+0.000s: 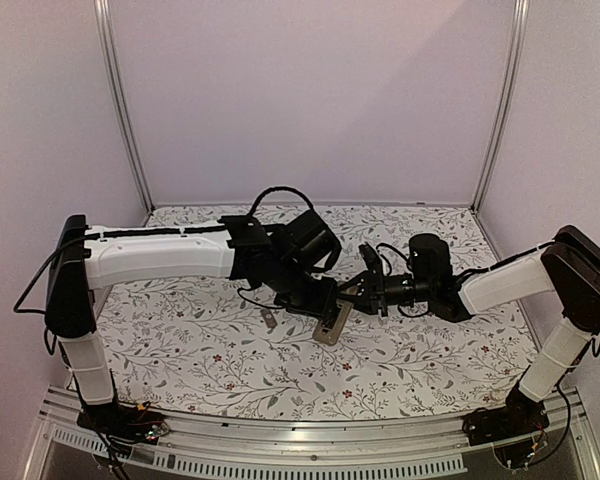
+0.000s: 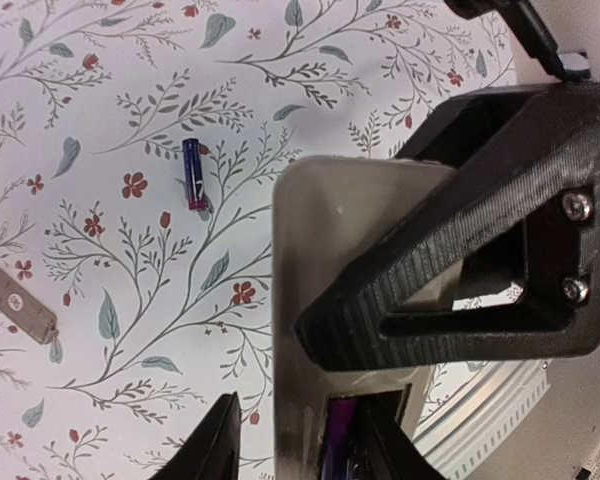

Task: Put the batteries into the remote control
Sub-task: Adjust the battery in the battery compartment, then load the battery into the battery compartment.

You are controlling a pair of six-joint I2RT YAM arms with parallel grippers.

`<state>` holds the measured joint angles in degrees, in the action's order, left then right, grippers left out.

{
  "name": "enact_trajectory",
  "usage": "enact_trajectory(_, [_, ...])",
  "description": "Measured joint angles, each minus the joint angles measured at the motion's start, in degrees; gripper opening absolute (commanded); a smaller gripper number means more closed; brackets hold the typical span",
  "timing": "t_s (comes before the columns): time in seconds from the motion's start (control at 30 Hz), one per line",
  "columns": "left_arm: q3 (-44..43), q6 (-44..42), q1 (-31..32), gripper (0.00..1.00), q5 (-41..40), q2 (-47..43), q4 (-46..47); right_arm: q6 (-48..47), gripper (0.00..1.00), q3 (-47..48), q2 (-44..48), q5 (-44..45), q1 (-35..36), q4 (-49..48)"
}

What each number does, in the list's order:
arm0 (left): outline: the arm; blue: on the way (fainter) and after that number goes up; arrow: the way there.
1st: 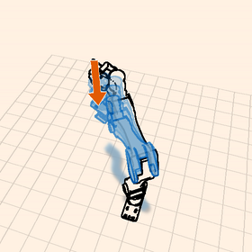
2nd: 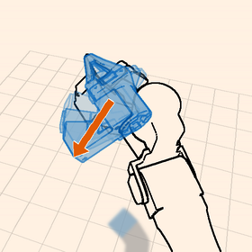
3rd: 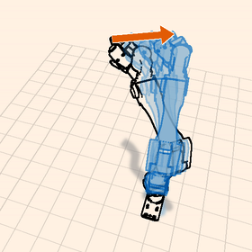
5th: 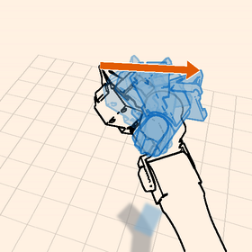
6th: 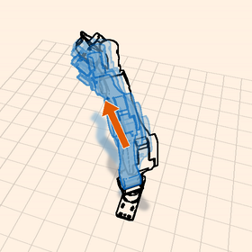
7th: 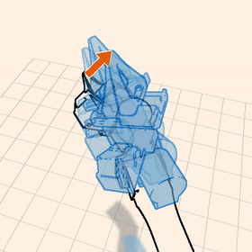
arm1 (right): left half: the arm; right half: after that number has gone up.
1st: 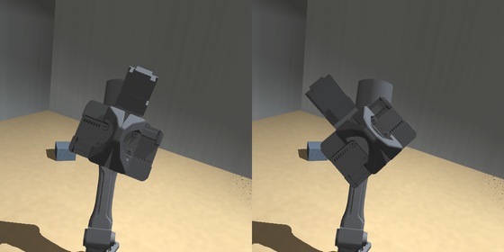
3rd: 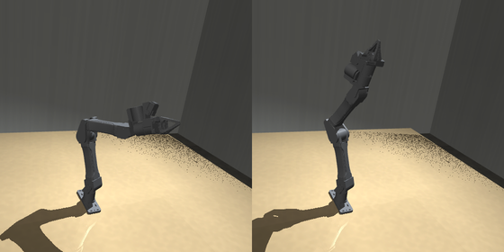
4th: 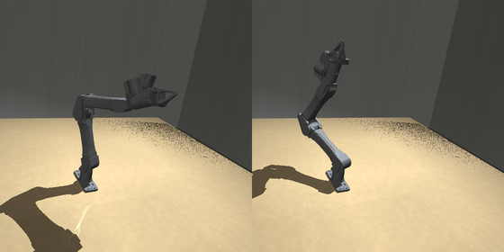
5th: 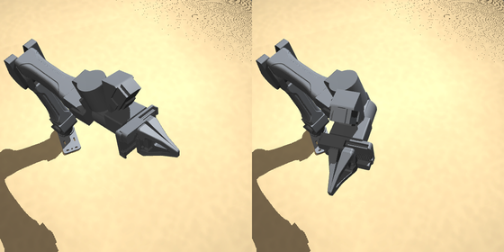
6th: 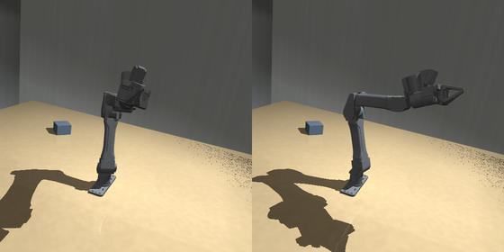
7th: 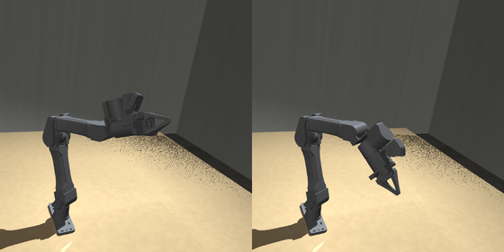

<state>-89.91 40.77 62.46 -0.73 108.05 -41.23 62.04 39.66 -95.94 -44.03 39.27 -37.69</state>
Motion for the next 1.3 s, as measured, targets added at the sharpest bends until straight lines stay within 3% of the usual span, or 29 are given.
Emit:
enact_trajectory(0.3, [1.2,-0.98,-0.22,0.49,0.04,-1.2,1.7,0.33,0.0,0.0,0.04,-0.96,-0.09,-0.87])
enact_trajectory(0.43, [3.8,-2.49,-0.26,0.6,0.26,-4.42,4.52,0.35,0.0,-0.11,0.07,-1.55,-0.33,-1.01])
enact_trajectory(0.6, [9.07,-6.54,-0.26,0.59,0.79,-11.08,10.12,0.33,0.0,-0.39,0.09,-2.01,-0.5,-1.05])
enact_trajectory(0.63, [11.63,-8.41,-0.24,0.63,0.79,-13.35,12.7,0.33,0.0,-0.42,0.09,-2.27,-0.57,-1.07])
enact_trajectory(0.73, [22.47,-15.76,-0.13,0.96,0.76,-22.21,21.75,0.33,0.0,-0.42,0.09,-3.41,-0.68,-1.11])
enact_trajectory(0.77, [26.49,-18.32,-0.13,0.99,0.81,-25.66,24.52,0.33,0.0,-0.42,0.11,-3.76,-0.68,-1.14])
enact_trajectory(0.87, [33.31,-25.92,-0.24,1.0,1.99,-33.03,29.09,0.31,0.0,-0.44,0.35,-4.98,-0.7,-1.07])
enact_trajectory(1.0, [33.83,-31.39,-0.44,1.0,5.51,-34.05,32.26,-0.07,0.0,-0.63,1.75,-6.27,-0.7,-1.01])
enact_trajectory(1.3, [36.41,-30.64,-0.66,0.94,18.43,-29.55,38.4,-0.81,0.0,-0.63,4.13,-8.76,-0.24,-1.27])
